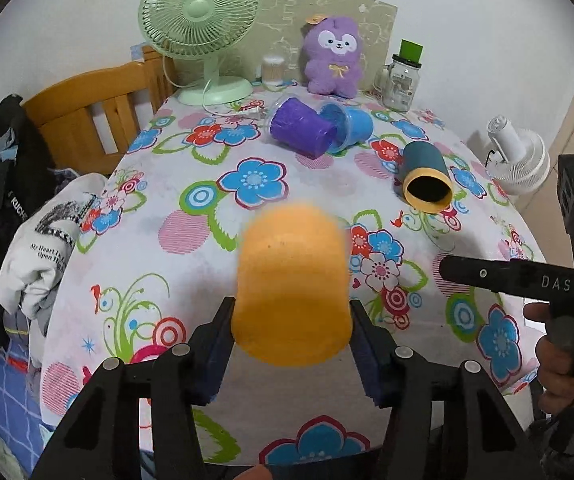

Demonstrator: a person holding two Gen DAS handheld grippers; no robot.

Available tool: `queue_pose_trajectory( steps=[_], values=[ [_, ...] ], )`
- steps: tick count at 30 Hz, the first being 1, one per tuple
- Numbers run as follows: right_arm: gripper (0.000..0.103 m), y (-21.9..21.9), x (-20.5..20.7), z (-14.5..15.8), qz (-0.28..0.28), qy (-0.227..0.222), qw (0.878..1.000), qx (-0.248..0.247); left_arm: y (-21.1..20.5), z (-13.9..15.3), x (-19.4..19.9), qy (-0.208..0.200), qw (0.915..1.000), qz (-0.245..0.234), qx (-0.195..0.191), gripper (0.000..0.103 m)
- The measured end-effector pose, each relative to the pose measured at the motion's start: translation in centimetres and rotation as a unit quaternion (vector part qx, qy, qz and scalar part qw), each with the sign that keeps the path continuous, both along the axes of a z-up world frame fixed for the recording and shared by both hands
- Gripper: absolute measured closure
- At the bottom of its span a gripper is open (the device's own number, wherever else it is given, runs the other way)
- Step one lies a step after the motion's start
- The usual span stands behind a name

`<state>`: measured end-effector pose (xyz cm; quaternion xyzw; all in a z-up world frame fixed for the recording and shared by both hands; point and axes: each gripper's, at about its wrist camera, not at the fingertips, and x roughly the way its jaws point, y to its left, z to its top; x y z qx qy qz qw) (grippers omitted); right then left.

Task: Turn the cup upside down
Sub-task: 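Rotate the orange cup with the left gripper so its rim faces down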

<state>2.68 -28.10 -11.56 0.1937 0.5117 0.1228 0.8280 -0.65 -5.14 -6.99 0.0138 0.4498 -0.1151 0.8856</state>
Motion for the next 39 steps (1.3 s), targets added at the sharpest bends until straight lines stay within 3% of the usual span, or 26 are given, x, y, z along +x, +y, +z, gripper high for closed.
queue_pose_trajectory(
  steps=[13, 23, 25, 29, 34, 39],
  values=[
    [0.015, -0.9, 0.4, -0.3, -0.007, 0.002, 1.000, 0.001, -0.5, 0.0, 0.6, -0.002, 1.0000, 0.001, -0.004, 0.047],
    [0.015, -0.7, 0.5, -0.3, -0.006, -0.001, 1.000, -0.004, -0.4, 1.4, 0.7, -0.101, 0.9928, 0.040, -0.050, 0.047],
    [0.015, -0.7, 0.5, -0.1, -0.005, -0.002, 1.000, -0.007, -0.5, 0.3, 0.6, -0.098, 0.9930, 0.047, -0.047, 0.046],
    [0.015, -0.8, 0.6, -0.2, -0.005, -0.005, 1.000, -0.012, -0.6, -2.0, 0.3, -0.051, 0.9967, 0.048, -0.040, 0.026],
    [0.015, 0.0, 0.7, -0.5, 0.006, -0.001, 1.000, -0.015, -0.3, -2.3, -0.5, -0.040, 0.9966, 0.056, -0.044, 0.016],
    [0.015, 1.1, 0.5, -0.2, 0.023, -0.009, 0.999, -0.029, 0.0, -1.5, -0.7, -0.047, 0.9962, 0.057, -0.047, 0.014]
  ],
)
